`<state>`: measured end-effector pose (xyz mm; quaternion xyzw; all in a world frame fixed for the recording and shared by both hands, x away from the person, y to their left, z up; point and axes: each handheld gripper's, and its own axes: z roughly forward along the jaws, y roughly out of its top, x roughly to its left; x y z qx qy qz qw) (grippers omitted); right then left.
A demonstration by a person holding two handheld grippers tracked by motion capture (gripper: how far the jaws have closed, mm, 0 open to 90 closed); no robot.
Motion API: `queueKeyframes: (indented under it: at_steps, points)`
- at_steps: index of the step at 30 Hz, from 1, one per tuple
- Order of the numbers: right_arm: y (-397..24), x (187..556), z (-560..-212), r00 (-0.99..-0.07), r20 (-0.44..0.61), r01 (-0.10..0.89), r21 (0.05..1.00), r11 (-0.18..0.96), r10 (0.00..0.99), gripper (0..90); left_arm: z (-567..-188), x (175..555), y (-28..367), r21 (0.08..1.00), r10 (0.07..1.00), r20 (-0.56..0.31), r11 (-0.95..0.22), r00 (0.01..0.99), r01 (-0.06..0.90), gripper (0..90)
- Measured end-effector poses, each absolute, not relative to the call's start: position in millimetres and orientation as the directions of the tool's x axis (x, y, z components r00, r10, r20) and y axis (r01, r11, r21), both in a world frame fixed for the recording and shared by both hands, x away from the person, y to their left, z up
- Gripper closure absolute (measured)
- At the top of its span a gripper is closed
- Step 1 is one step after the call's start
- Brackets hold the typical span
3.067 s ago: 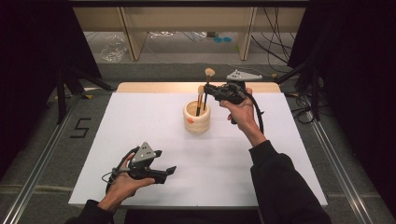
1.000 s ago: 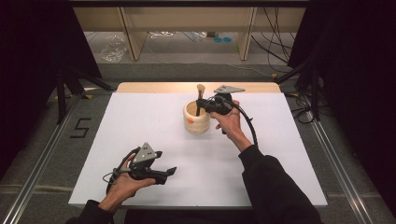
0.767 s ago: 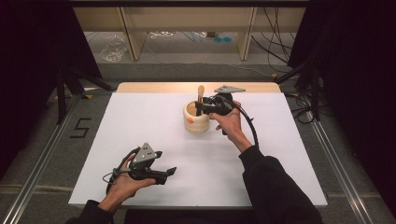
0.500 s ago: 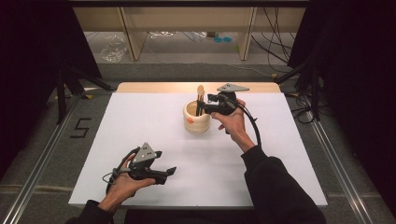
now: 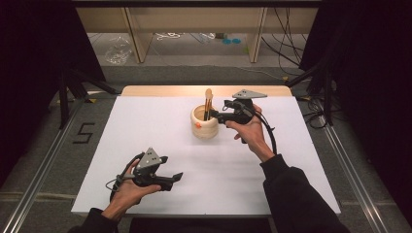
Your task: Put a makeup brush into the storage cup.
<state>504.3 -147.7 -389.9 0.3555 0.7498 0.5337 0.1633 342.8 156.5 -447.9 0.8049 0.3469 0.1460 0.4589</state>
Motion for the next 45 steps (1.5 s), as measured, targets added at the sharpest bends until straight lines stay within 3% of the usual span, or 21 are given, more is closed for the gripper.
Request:
queueKeyframes:
  at_steps: [2,18,45]
  points:
    - [-151,500,-389,-0.696,0.132,0.352,0.920,0.174,0.706,23.1,-447,344,158,0.845,0.692,-0.054,-0.352,0.720,0.402,20.0]
    - [-173,466,-388,-0.696,0.136,0.357,0.918,0.175,0.705,23.2,-447,344,158,0.841,0.688,-0.076,-0.345,0.721,0.417,19.9]
    - [-188,423,-413,-0.702,0.099,0.365,0.901,0.236,0.705,21.0,-447,344,159,0.842,0.692,-0.077,-0.340,0.717,0.418,20.0]
